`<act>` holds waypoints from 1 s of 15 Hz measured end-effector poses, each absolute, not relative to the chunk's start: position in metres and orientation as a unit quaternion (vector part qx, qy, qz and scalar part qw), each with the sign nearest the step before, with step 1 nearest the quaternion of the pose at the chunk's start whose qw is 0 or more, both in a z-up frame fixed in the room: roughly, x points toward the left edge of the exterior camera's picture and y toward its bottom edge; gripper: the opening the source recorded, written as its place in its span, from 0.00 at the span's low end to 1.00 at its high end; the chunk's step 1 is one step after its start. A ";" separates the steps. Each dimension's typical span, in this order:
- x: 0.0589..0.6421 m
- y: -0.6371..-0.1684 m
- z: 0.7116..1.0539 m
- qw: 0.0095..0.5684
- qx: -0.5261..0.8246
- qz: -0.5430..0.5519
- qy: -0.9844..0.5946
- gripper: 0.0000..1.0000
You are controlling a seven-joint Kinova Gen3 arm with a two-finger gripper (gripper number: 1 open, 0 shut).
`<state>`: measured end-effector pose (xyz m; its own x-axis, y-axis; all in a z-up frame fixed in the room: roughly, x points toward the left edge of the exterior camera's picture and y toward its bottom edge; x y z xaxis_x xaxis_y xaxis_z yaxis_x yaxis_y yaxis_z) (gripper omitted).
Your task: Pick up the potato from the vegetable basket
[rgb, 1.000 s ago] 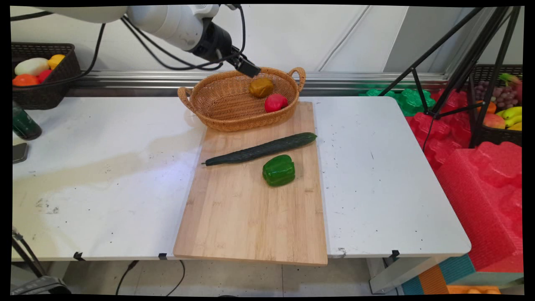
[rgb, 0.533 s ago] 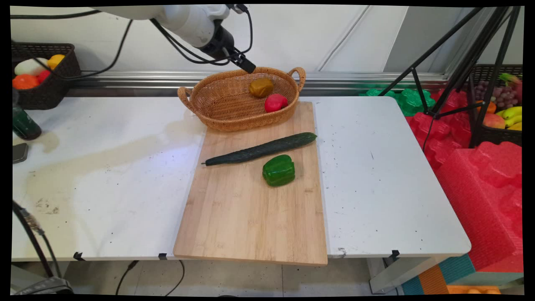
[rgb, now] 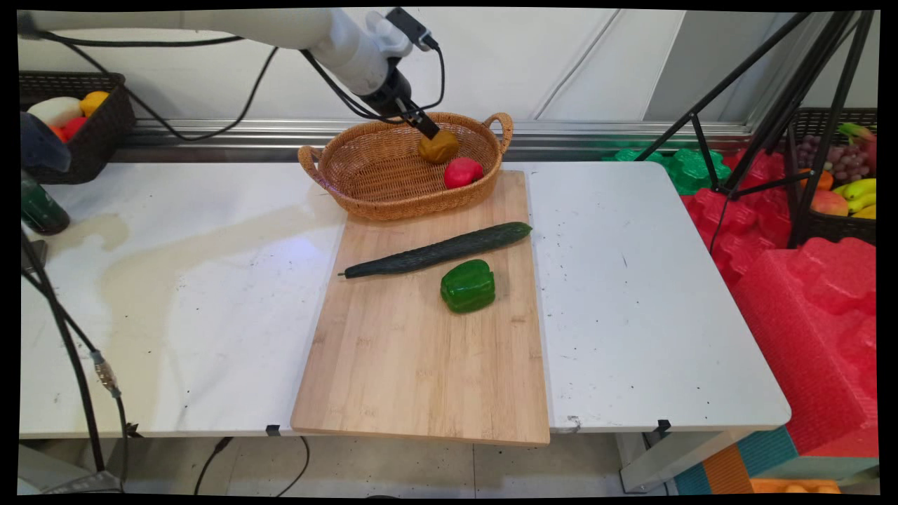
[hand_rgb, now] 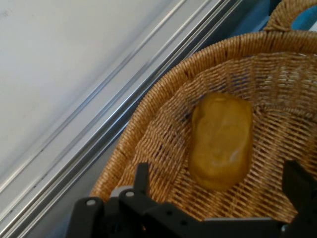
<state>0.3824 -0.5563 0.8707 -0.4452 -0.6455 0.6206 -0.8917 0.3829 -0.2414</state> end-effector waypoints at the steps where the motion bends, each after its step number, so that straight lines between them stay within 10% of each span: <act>1: 0.381 -0.564 0.864 0.216 0.480 0.277 -0.804 1.00; 14: 0.369 -0.612 0.818 0.201 0.477 0.246 -0.820 1.00; 15: 0.368 -0.613 0.817 0.201 0.477 0.246 -0.820 0.00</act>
